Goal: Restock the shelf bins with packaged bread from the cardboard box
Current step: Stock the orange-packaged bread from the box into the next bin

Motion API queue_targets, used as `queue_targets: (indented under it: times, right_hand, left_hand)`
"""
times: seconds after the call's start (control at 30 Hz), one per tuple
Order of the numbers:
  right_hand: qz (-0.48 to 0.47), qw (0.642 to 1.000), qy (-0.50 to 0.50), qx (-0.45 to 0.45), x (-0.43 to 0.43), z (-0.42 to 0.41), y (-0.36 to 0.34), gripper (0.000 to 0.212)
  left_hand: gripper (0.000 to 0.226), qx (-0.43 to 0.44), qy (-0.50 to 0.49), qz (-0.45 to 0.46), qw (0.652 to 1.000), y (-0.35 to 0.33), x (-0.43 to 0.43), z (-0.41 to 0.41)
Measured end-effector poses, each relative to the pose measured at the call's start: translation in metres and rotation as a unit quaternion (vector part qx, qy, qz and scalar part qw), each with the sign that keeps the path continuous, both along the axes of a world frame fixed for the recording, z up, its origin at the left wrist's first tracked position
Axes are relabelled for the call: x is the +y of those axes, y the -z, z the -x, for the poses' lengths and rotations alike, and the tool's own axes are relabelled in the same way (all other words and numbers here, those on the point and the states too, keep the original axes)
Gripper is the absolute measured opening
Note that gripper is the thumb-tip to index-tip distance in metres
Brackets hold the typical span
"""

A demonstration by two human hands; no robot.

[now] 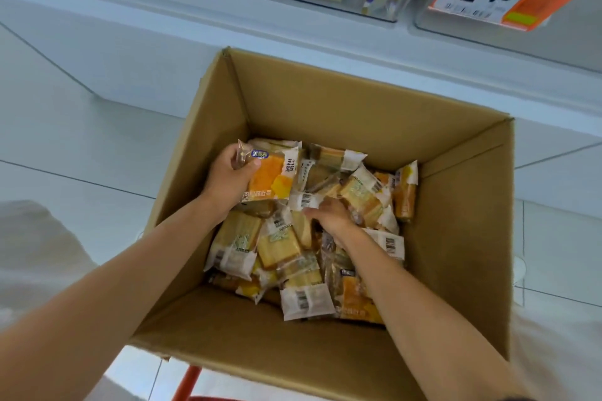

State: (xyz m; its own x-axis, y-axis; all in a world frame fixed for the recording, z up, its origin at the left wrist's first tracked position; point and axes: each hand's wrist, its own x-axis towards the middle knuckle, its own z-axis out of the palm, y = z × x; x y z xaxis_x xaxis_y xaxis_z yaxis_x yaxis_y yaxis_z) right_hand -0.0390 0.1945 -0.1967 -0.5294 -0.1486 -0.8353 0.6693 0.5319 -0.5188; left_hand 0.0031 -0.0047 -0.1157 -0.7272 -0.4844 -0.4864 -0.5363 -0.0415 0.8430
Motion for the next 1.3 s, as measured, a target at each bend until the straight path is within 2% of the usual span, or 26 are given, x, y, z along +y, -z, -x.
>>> queue_targets:
  times: [0.07,0.13,0.23,0.3,0.37,0.43,0.47,0.5,0.53,0.6,0.63,0.67,0.7,0.77,0.83,0.9,0.93,0.97,1.0,1.03,1.07,1.1,1.13,1.2,1.23,1.3]
  right_hand:
    - [-0.023,1.000,0.008,0.015,-0.003,0.000,0.006,0.052]
    - [0.010,0.999,0.042,0.014,-0.003,0.000,0.008,0.038]
    - [0.038,0.995,0.089,0.024,-0.003,0.000,-0.001,0.047]
    - [0.038,0.993,0.096,0.053,0.003,0.003,-0.015,0.046]
    - [0.013,0.988,0.063,0.142,0.017,0.012,-0.044,0.032]
    - [-0.010,0.963,0.025,0.269,0.034,0.021,-0.079,0.016]
    - [0.004,0.947,0.023,0.320,0.039,0.023,-0.097,0.015]
    - [0.025,0.934,0.020,0.356,0.040,0.022,-0.115,0.021]
    - [0.049,0.921,-0.002,0.387,0.038,0.020,-0.134,0.026]
    - [0.069,0.893,-0.125,0.427,0.031,0.010,-0.160,0.031]
    - [0.073,0.881,-0.198,0.423,0.028,0.004,-0.168,0.035]
    - [0.076,0.878,-0.250,0.401,0.026,-0.001,-0.175,0.041]
    - [0.089,0.884,-0.259,0.378,0.027,-0.004,-0.181,0.046]
    - [0.103,0.910,-0.169,0.365,0.034,-0.002,-0.193,0.049]
    - [0.059,0.924,-0.024,0.376,0.047,0.009,-0.199,0.053]
    - [0.042,0.961,0.058,0.268,0.056,0.017,-0.209,0.091]
    - [0.071,0.976,0.078,0.191,0.061,0.021,-0.209,0.100]
    - [0.120,0.980,0.089,0.133,0.065,0.023,-0.211,0.090]
    - [0.167,0.973,0.108,0.113,0.066,0.023,-0.217,0.066]
    - [0.185,0.966,0.117,0.137,0.067,0.023,-0.228,0.044]
    - [0.174,0.960,0.118,0.187,0.070,0.026,-0.235,0.031]
    - [0.148,0.950,0.105,0.254,0.073,0.029,-0.244,0.027]
    - [0.116,0.937,0.071,0.321,0.077,0.034,-0.251,0.029]
    - [0.058,0.902,-0.052,0.425,0.077,0.040,-0.272,0.042]
    - [0.039,0.880,-0.123,0.456,0.074,0.041,-0.281,0.050]
    - [0.023,0.840,-0.211,0.499,0.066,0.037,-0.298,0.068]
  left_hand:
    - [0.020,-0.002,0.003,-0.009,1.000,-0.001,0.003,-0.002]
    - [0.019,-0.015,0.014,-0.008,1.000,-0.001,0.004,-0.003]
    - [0.014,-0.030,0.028,-0.003,0.999,-0.004,0.007,-0.004]
    - [0.019,-0.033,0.040,0.012,0.999,-0.006,0.006,-0.003]
    - [0.032,-0.037,0.043,0.034,0.998,-0.013,0.007,-0.002]
    - [0.035,-0.039,0.053,0.048,0.997,-0.019,0.010,0.002]
    - [0.034,-0.040,0.063,0.046,0.996,-0.024,0.014,0.003]
    - [0.031,-0.037,0.067,0.020,0.997,-0.030,0.019,0.006]
    - [0.032,-0.040,0.060,-0.056,0.996,-0.039,0.027,0.010]
    - [0.048,-0.037,0.057,-0.252,0.965,-0.060,0.041,0.018]
    - [0.057,-0.022,0.058,-0.299,0.952,-0.068,0.048,0.022]
    - [0.057,-0.009,0.062,-0.295,0.953,-0.077,0.054,0.024]
    - [0.051,0.006,0.054,-0.267,0.962,-0.084,0.058,0.027]
    - [0.043,0.009,0.029,-0.196,0.980,-0.093,0.059,0.029]
    - [0.031,0.034,0.031,-0.229,0.972,-0.103,0.057,0.029]
    - [0.027,0.068,0.038,-0.289,0.954,-0.116,0.058,0.030]
    - [0.029,0.080,0.051,-0.309,0.946,-0.124,0.059,0.031]
    - [0.032,0.093,0.070,-0.318,0.941,-0.132,0.061,0.032]
    - [0.034,0.100,0.087,-0.304,0.943,-0.140,0.062,0.033]
    - [0.037,0.101,0.103,-0.275,0.951,-0.148,0.062,0.034]
    - [0.043,0.093,0.125,-0.235,0.959,-0.156,0.060,0.034]
    - [0.051,0.079,0.145,-0.200,0.966,-0.164,0.059,0.034]
    - [0.054,0.070,0.166,-0.178,0.967,-0.171,0.060,0.033]
    - [0.045,0.062,0.202,-0.166,0.963,-0.188,0.066,0.027]
    - [0.042,0.056,0.222,-0.173,0.958,-0.197,0.072,0.024]
    - [0.053,0.047,0.249,-0.192,0.948,-0.206,0.083,0.023]
